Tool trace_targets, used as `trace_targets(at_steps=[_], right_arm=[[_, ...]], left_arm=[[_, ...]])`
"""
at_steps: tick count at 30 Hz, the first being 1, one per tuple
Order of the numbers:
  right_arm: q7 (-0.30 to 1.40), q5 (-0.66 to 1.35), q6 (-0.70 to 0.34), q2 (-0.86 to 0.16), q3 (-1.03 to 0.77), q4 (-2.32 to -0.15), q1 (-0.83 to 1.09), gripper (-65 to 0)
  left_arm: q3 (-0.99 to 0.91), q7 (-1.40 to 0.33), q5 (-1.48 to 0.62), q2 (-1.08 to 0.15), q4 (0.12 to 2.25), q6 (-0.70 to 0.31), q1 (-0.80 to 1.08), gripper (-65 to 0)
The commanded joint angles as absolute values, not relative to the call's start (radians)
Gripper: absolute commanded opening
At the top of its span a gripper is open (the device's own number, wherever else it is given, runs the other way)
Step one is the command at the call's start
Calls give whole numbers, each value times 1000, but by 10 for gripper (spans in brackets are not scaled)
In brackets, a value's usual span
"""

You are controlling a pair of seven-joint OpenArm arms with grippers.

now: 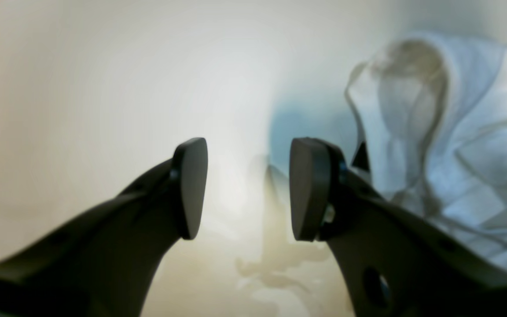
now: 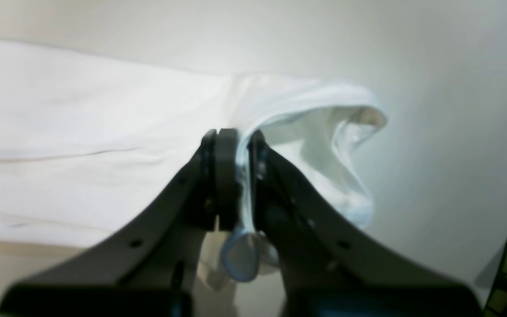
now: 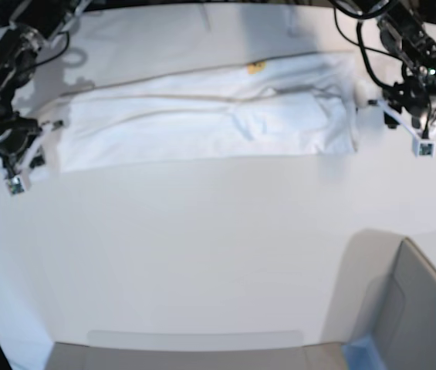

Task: Layout the t-shirt on the table in an organized manner, then fold the t-shirt properly
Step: 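Lift the strip end with the right gripper and carry it toward the middle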

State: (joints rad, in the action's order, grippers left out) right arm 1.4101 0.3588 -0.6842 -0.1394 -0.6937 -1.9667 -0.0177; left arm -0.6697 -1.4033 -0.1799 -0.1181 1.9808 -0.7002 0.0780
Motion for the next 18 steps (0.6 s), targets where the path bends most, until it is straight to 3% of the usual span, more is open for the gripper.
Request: trace_targets(at_steps=[1, 18], right_arm=[[1396, 361, -698, -140, -676, -2011, -25, -650], [1396, 361, -698, -124, -300, -2061, 22, -650]], left_arm=[[-680, -1396, -182, -142, 1992, -698, 76, -341], [-769, -1396, -182, -209, 1983, -698, 173, -341]])
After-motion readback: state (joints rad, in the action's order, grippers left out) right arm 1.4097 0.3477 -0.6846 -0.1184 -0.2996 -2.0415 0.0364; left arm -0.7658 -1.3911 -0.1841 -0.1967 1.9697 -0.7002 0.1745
